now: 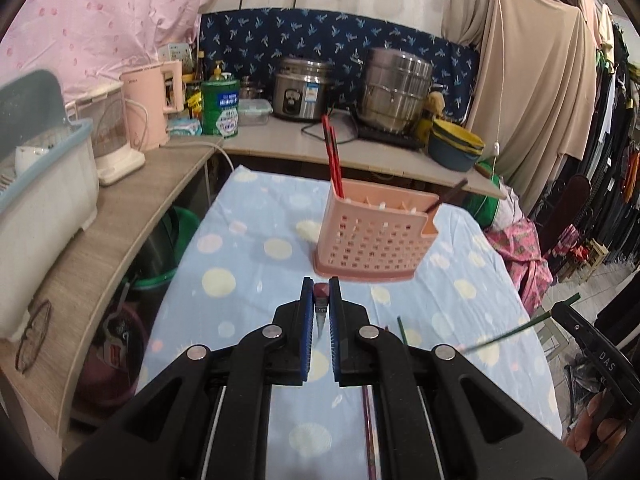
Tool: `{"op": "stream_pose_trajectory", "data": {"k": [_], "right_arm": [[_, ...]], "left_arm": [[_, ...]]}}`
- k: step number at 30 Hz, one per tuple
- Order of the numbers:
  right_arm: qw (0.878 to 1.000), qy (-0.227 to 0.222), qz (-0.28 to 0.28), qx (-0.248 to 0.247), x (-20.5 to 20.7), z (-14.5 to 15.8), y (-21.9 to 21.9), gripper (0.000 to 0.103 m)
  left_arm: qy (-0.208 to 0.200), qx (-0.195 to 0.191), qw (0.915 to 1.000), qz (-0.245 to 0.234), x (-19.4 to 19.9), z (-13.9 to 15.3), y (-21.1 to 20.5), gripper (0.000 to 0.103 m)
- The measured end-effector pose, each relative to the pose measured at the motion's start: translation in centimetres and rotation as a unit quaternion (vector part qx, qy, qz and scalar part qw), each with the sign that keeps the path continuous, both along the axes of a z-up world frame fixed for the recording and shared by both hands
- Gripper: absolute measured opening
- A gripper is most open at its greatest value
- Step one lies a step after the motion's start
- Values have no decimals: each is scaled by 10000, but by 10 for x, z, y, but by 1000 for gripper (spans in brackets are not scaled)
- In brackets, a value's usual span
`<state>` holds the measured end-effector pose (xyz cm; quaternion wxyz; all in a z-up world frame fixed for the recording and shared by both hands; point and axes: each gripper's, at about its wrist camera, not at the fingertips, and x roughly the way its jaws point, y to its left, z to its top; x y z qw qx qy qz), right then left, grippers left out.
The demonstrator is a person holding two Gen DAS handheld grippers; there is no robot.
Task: Organize utensils
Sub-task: 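Carry the green chopstick over the caddy while the left tool carries the dark red one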
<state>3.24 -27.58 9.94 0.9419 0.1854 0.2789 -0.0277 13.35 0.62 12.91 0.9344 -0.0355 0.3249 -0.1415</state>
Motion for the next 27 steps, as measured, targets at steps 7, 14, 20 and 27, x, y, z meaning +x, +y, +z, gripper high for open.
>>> {"op": "stream_pose_trajectory", "data": {"k": [7, 14, 20, 27], "right_arm": [[9990, -442, -2, -18, 18, 33, -5, 7], [9958, -897, -21, 205, 45, 62, -15, 7], [9895, -1400, -81, 359, 75, 89, -22, 7], [9827, -1768, -193, 519, 118, 111, -30, 7]], "left_arm": [[-320, -193, 9993, -37, 21, 32, -4, 7], [-797, -365, 9961, -40, 43, 73, -14, 7], [-1213, -537, 9912, 5, 64, 106, -24, 7], [-1699, -549, 9838, 126, 93, 131, -39, 7]]}}
